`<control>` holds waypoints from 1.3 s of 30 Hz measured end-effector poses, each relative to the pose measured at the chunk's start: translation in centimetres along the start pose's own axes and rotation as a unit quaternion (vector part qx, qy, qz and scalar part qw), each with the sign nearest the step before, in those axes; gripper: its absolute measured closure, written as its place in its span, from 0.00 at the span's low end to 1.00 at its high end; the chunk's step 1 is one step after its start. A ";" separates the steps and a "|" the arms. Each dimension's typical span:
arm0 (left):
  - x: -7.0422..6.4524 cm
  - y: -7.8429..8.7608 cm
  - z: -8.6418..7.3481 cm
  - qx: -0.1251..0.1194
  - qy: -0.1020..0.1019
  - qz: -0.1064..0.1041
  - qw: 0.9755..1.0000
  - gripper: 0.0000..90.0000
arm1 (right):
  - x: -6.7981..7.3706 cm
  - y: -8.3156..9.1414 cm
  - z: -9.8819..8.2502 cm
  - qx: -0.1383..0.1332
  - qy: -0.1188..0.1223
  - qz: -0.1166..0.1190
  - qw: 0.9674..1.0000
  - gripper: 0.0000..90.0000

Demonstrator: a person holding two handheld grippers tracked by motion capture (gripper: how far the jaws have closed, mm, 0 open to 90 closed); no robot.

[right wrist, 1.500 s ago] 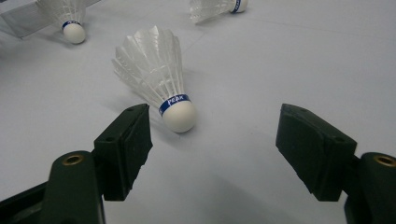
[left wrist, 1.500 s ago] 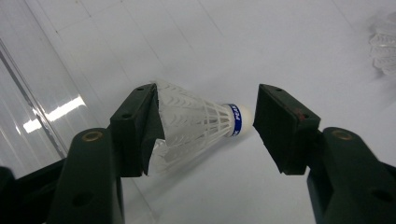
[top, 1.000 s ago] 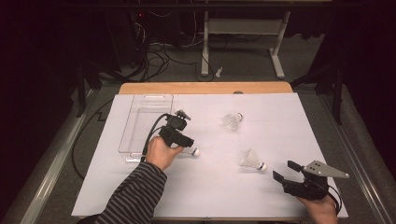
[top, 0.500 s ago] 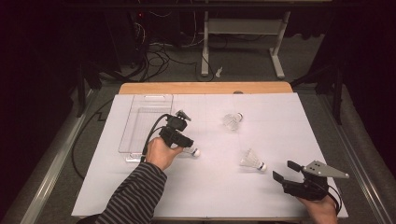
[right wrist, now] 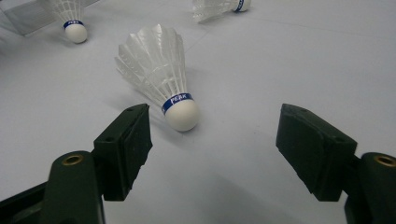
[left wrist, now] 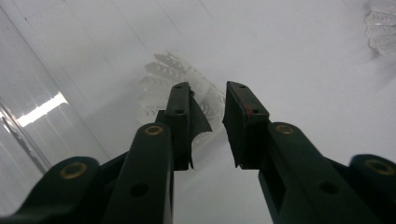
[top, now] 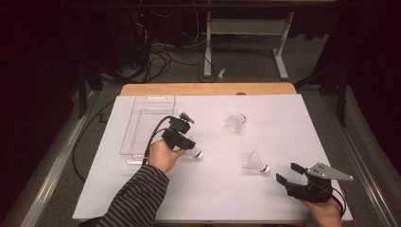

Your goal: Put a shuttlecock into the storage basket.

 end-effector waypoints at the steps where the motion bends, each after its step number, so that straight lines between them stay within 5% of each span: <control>1: 0.0 0.0 0.0 0.002 -0.002 -0.001 1.000 0.84 | 0.0 0.0 0.0 0.000 0.000 0.000 1.000 0.30; 15: -0.3 0.1 -0.1 0.005 -0.022 -0.028 0.999 0.98 | 0.0 0.0 0.0 0.002 0.002 -0.001 1.000 0.30; 39: -1.1 1.3 -0.5 -0.018 -0.048 -0.054 0.997 0.99 | 0.0 -0.1 0.0 0.002 0.003 -0.001 1.000 0.30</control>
Point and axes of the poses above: each handheld gripper's, and its own axes: y roughly backward along the jaws, z roughly out of its top, x roughly to its left, the point moved 1 cm from there along -y, roughly forward along the jaws, and after that the axes turned 2 degrees about y, right-handed, at the moved point
